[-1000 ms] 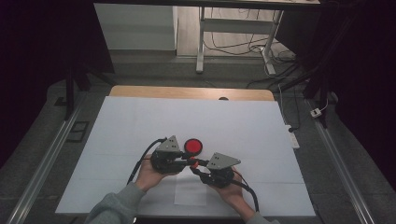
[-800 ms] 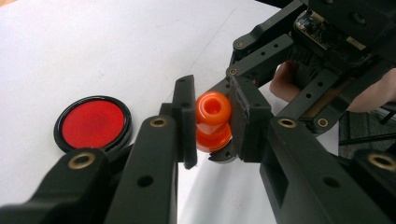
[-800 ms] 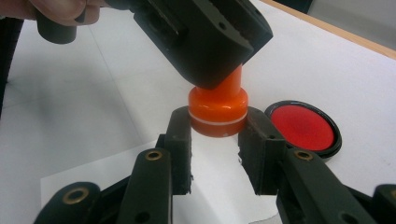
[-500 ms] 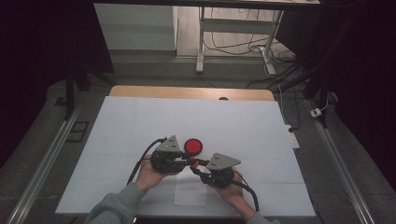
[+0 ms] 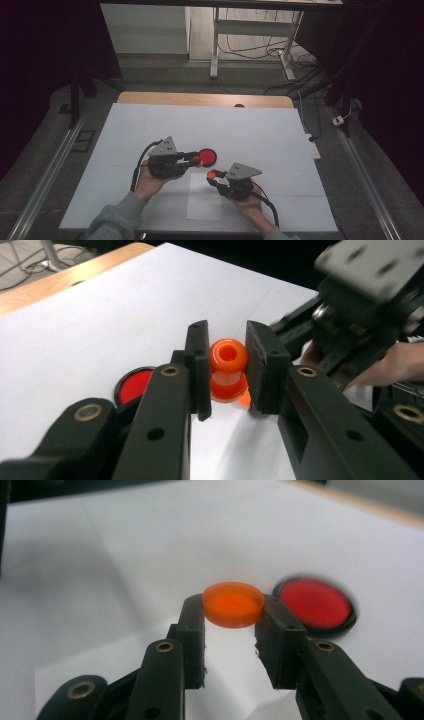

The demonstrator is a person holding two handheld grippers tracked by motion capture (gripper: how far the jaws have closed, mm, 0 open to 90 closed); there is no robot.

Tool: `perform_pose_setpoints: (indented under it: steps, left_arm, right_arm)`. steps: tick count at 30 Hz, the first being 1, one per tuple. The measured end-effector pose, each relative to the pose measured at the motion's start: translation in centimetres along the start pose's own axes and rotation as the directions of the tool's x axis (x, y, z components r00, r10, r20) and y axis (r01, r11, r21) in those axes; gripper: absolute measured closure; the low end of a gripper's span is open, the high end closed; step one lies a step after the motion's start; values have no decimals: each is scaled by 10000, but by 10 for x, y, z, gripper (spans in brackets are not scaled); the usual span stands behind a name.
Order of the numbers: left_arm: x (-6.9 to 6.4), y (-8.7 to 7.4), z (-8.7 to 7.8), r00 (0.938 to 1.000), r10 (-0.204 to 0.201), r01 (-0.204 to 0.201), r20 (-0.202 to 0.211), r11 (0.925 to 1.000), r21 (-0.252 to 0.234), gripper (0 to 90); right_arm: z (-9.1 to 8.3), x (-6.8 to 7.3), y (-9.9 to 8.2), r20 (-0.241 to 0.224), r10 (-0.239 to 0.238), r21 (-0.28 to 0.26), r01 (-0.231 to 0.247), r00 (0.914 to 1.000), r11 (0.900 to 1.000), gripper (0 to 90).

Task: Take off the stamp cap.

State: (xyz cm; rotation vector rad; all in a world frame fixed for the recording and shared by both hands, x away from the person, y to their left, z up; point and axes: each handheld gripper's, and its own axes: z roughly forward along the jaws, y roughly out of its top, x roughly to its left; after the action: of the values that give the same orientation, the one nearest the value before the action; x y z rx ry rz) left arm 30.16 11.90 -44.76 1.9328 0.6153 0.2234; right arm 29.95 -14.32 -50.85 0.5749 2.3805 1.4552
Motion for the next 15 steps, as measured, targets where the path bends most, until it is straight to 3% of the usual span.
perform_pose_setpoints:
  steps: [3,15]
  left_arm:
    - [-4,0,4,9999,125,-126,65,9998,137,729]
    - [-5,-2,9,9997,53,-60,229,9995,302,728]
  right_arm:
    - [-1,3,3,157,-300,127,298,9994,9995,650]
    - [-4,-4,-1,437,-33,211,23,9990,9998,649]
